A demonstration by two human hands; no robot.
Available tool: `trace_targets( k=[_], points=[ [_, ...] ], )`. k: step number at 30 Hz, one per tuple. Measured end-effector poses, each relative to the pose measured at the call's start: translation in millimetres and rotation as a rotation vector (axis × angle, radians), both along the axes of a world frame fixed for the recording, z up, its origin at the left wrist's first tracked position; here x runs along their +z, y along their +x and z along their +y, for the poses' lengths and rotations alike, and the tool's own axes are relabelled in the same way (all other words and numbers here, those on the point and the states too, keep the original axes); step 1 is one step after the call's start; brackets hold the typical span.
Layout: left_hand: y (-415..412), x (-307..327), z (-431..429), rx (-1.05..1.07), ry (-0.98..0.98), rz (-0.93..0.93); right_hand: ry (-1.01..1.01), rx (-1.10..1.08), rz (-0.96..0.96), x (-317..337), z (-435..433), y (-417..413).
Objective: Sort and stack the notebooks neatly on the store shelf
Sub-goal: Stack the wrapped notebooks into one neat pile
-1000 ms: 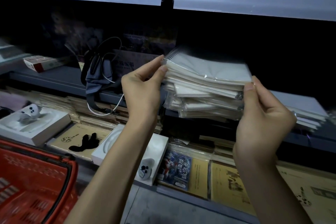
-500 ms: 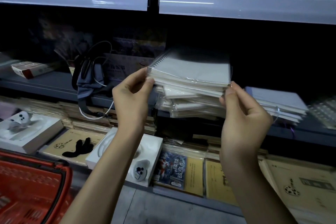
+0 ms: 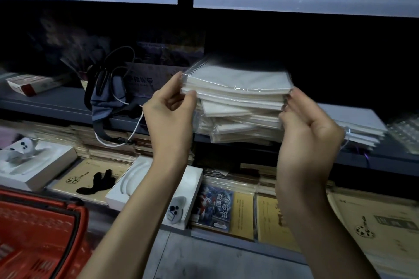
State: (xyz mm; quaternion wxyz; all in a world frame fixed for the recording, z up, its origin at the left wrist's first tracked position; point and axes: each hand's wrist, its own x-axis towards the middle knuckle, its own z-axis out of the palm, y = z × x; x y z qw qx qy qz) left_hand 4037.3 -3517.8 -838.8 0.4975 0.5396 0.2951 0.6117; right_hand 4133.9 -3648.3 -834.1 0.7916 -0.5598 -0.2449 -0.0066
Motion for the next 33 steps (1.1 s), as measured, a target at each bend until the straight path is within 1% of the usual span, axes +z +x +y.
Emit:
trace_targets(
  k=[6,13,19,21,24,25,28,33],
  points=[
    [6,-7,-12,0.009,0.086,0.049,0.004,0.050,0.024,8,-2,26],
    [13,-18,-37,0.104,0.223,0.194,-0.043,0.153,0.017,11,-11,55],
    [16,-25,-45,0.188,0.281,0.226,-0.046,0.141,0.029,2,-10,67],
    [17,-28,-45,0.235,0.333,0.275,-0.039,0.106,0.041,-4,-6,68],
    [13,-32,-43,0.327,0.449,0.409,-0.002,0.103,0.097,-8,-1,67],
    [10,-34,-41,0.311,0.448,0.404,0.000,0.103,0.096,-8,-1,66],
    [6,-35,-38,0.170,0.297,0.275,-0.028,0.132,0.077,-7,-3,64],
    [5,-36,-36,0.115,0.123,0.165,-0.013,0.242,0.178,-5,-13,65]
  ],
)
